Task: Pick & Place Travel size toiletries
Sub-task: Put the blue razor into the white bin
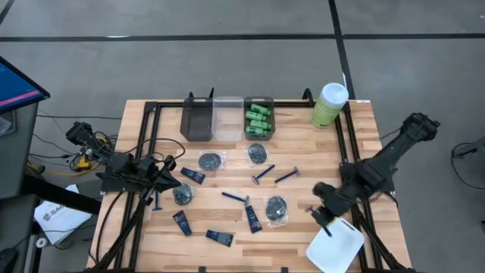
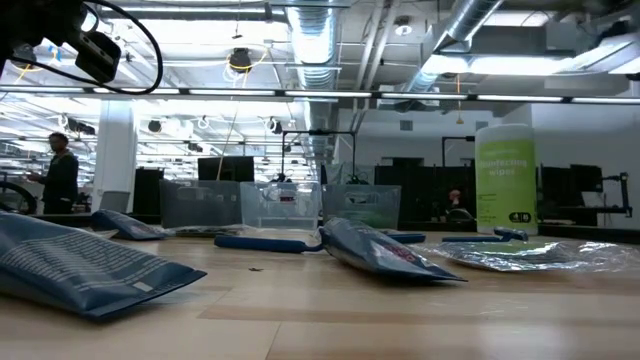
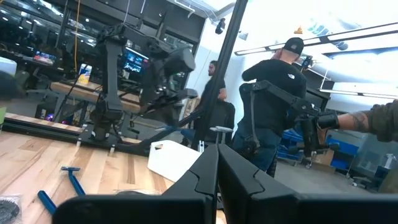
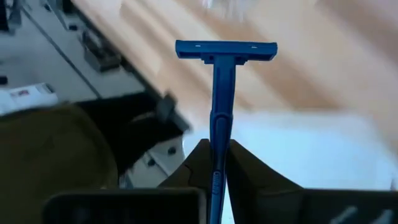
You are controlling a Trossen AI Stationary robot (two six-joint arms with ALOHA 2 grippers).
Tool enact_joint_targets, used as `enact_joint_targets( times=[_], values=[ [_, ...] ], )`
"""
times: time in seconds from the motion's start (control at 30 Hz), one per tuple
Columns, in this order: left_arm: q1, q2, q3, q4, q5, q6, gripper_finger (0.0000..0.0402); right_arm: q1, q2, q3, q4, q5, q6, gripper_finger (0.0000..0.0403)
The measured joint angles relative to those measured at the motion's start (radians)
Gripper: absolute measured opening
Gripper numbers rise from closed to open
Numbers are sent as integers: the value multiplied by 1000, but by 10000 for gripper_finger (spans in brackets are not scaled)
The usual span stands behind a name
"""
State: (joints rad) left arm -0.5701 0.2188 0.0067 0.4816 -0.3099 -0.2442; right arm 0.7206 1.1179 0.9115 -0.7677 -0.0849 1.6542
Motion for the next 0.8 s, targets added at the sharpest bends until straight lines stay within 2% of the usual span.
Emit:
enact_joint_targets(
  times=[0.17,0.4,0.67,0.8],
  values=[
    [0,0,0,0,0,0,2,161,11,1,2,-4,191,22],
    [0,0,0,0,0,0,2,290,104,2,0,-4,416,27],
    [0,0,0,1,0,0,2,303,223,1,4,-11,505,24],
    [0,0,0,2,0,0,2,292,261,1,10,-59,504,33]
  ],
)
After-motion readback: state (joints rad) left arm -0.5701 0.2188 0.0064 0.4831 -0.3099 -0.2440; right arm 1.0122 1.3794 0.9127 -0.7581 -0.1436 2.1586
